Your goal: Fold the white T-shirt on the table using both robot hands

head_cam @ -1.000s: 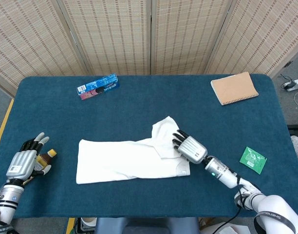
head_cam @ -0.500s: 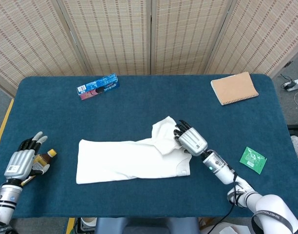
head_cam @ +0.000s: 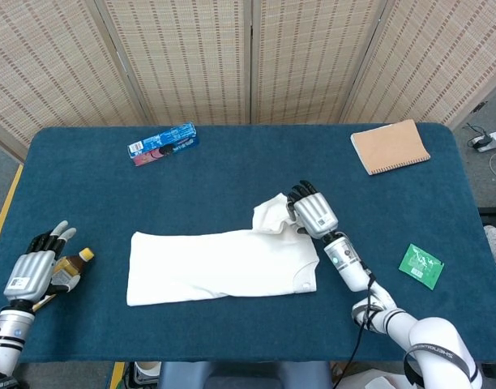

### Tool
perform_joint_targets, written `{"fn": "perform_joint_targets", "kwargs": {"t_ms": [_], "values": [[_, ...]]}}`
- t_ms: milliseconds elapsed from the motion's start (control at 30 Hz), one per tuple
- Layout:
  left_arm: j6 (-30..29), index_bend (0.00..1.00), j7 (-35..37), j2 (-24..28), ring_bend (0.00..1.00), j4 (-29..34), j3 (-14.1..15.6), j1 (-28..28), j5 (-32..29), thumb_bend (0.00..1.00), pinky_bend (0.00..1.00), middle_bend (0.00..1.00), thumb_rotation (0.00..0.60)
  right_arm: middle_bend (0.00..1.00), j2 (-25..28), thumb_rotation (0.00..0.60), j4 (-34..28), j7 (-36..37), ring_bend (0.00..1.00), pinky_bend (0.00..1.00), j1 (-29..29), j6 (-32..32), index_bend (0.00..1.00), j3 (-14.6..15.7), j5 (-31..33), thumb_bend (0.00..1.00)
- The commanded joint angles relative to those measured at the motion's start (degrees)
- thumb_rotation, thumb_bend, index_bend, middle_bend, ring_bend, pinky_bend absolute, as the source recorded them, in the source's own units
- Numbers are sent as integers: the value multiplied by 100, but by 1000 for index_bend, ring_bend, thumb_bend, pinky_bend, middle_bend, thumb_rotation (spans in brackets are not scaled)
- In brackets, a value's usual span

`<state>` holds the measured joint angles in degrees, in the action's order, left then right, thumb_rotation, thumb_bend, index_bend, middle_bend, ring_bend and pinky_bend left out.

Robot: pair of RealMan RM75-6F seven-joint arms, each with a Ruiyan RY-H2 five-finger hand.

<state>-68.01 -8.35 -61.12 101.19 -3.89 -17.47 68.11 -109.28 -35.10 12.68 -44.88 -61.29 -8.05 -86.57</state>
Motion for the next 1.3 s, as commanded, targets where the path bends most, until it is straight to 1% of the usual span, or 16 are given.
{"fn": "perform_joint_targets", "kwargs": {"t_ms": [33,467,533,633,700,733,800,833,900,933,1033,1133,1233,1300], "values": [[-7,0,10,10,0,0,1,14,-5,279,11,0,600,401,-117,600,146,-27,203,115,-117,149,667,-75,80,306],[-31,0,70,111,0,0,25,99,1,279,11,0,600,398,-576,600,951,-78,203,115,-517,651,667,-298,385,303],[-35,0,76,125,0,8,30,111,6,279,11,0,600,383,-622,600,1052,-142,203,115,-579,761,642,-329,436,299],[-43,0,81,150,0,24,34,127,12,279,11,0,600,358,-674,600,1162,-165,197,113,-688,893,533,-416,535,297],[-54,0,77,166,0,32,36,139,17,279,11,0,600,317,-704,600,1233,-229,170,99,-757,986,437,-479,612,290],[-63,0,78,171,0,35,34,145,16,279,11,0,600,277,-712,600,1253,-260,143,85,-784,1019,368,-504,643,281],[-73,0,78,183,0,39,29,155,10,279,11,0,600,151,-711,600,1257,-332,60,37,-834,1053,173,-565,711,249],[-70,0,75,188,0,36,27,154,6,279,11,0,600,107,-705,600,1245,-369,32,19,-849,1036,100,-591,736,233],[-54,0,72,194,0,29,21,147,5,279,11,0,600,61,-661,600,1183,-436,6,3,-865,1004,25,-626,771,212],[-39,0,71,203,0,24,16,137,9,279,11,0,600,48,-606,600,1108,-457,0,0,-861,950,5,-636,775,207],[-3,0,55,227,0,2,0,105,25,279,11,0,600,44,-385,600,815,-483,0,0,-783,724,0,-626,745,205],[28,0,137,232,0,-62,-13,65,156,279,11,0,600,49,-23,600,231,-449,0,0,-616,359,0,-625,697,205],[50,0,193,176,0,-260,4,0,417,279,11,0,600,76,491,600,-608,-563,0,0,-377,-52,0,-622,640,206],[34,13,252,116,0,-430,8,-55,648,279,11,0,600,95,939,600,-1310,-732,0,0,-182,-296,17,-607,605,206]]}}
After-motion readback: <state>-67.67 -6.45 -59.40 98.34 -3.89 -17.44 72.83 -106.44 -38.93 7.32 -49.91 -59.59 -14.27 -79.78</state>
